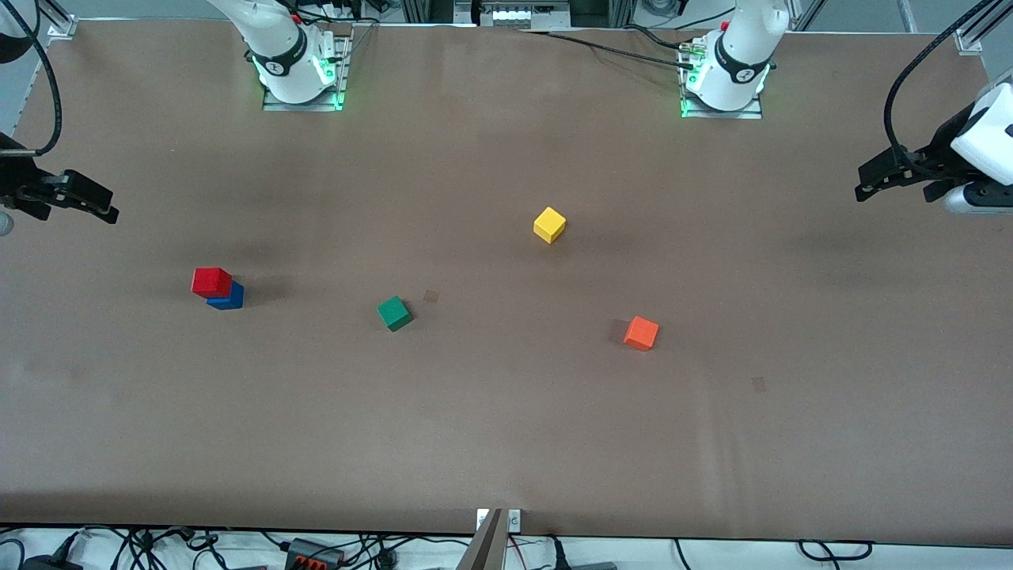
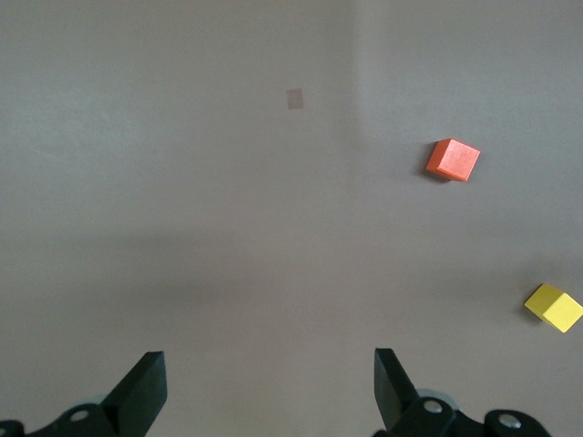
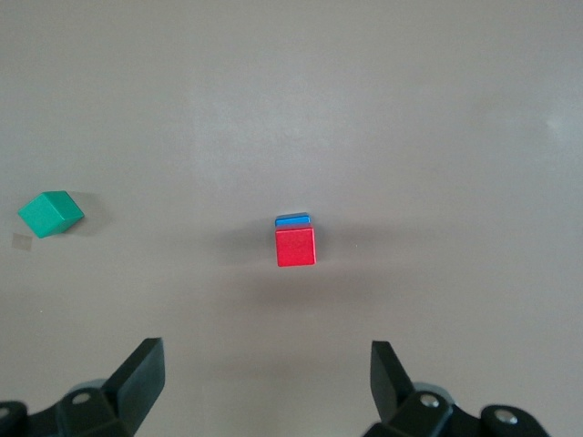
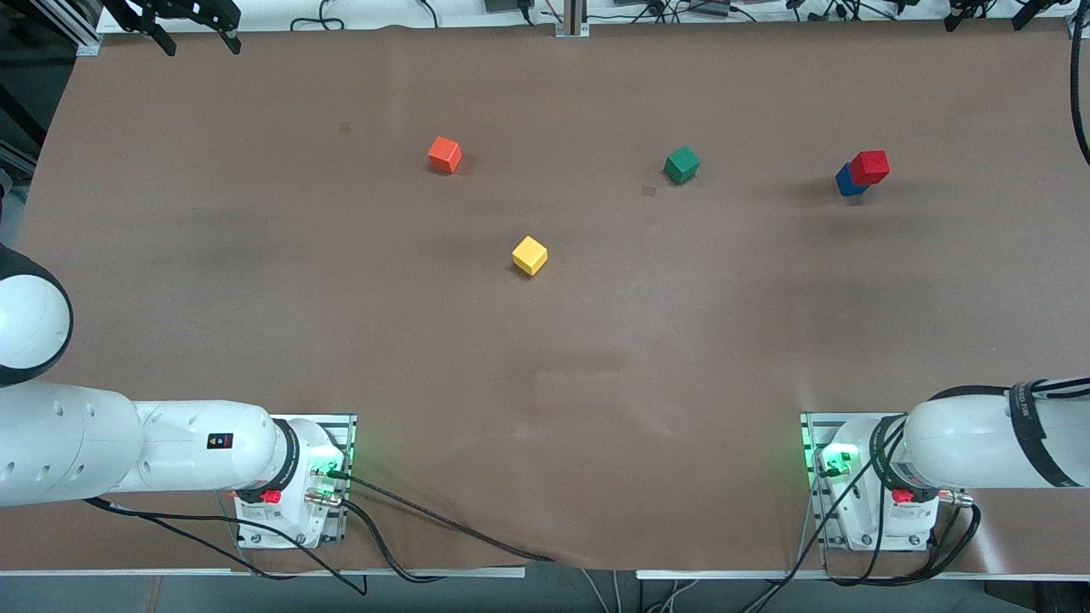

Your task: Pass red block to right arm, stack on blue

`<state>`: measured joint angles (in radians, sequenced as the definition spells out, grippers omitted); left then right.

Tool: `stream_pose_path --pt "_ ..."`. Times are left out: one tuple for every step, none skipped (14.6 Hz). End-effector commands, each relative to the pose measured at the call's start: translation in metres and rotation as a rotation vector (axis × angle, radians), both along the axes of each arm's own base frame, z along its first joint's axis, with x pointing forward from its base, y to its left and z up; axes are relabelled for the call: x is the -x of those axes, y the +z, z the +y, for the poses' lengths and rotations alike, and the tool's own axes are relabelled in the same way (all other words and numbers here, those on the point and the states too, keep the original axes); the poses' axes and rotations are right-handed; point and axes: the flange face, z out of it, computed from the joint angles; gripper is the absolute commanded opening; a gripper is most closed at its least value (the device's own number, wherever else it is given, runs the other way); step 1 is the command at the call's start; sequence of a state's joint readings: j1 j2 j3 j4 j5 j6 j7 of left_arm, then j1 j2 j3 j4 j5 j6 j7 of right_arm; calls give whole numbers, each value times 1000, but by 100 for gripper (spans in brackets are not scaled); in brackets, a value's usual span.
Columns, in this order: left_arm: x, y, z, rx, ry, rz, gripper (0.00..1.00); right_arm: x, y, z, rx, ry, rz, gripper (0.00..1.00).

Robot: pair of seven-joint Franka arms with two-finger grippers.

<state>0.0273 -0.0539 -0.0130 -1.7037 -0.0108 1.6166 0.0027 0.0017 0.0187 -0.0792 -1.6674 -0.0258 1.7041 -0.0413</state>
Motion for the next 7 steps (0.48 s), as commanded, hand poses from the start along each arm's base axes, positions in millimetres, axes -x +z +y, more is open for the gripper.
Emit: stream_pose_path --pt "-2 5 1 9 10 7 100 10 8 1 6 -1 -11 100" --pt "-2 5 1 9 10 7 100 10 7 1 8 0 -9 100" --pt "-2 5 1 9 10 7 100 9 5 1 7 -1 -3 100" --pt "-2 5 1 9 10 7 100 11 3 1 7 -6 7 100" --pt "-2 5 1 9 10 7 100 11 1 1 3 -8 19 100" --pt "-2 5 1 9 10 7 100 12 0 1 2 -8 24 100" --pt "-2 5 1 9 10 7 100 12 0 1 2 -8 26 100"
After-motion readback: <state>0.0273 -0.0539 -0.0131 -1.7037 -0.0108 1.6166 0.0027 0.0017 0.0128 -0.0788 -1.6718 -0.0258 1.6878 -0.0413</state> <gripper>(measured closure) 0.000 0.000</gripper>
